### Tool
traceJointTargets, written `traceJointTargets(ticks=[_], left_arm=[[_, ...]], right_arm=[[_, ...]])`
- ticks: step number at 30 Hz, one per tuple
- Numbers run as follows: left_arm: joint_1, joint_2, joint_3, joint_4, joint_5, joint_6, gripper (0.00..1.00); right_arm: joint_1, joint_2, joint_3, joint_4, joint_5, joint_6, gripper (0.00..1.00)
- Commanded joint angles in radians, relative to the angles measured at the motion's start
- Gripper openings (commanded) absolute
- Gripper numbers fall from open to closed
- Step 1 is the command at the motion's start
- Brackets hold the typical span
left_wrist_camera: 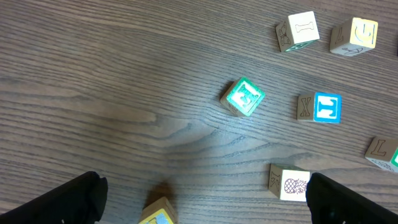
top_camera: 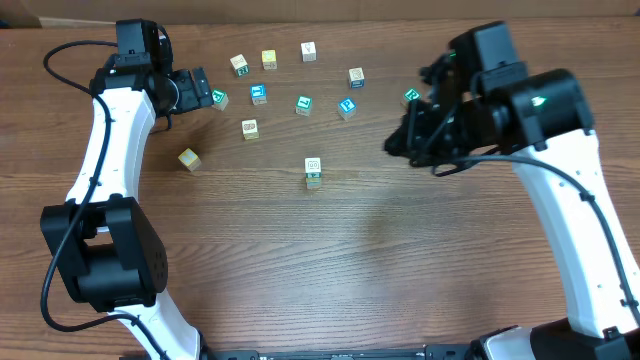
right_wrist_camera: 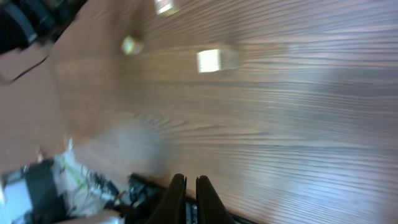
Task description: Form a tower
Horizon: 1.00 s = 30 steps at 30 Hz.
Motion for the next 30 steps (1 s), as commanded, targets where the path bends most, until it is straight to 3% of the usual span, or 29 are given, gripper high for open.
traceJointTargets(ticks=[1,15,20,29,30], left_arm=[[-0.003,-0.028,0.000,0.003,0.000,-0.009,1.00],[-0.003,-0.028,0.000,0.003,0.000,-0.009,1.00],[-0.003,-0.028,0.000,0.003,0.000,-0.009,1.00],[-0.003,-0.028,0.000,0.003,0.000,-0.009,1.00],[-0.003,-0.028,0.000,0.003,0.000,-0.009,1.00]], right_arm=[[0.057,-0.004,0.026,0.050,-0.114,0.014,0.04],[0.185,-0.003,0.026,0.369,-0.446,0.005,0.04],[0.186,-0.003,0.026,0.455,-0.599,0.005,0.27],[0.186,-0.003,0.026,0.492,-0.653,0.005,0.63],[0.186,-0.003,0.026,0.501,-0.663,0.005,0.70]])
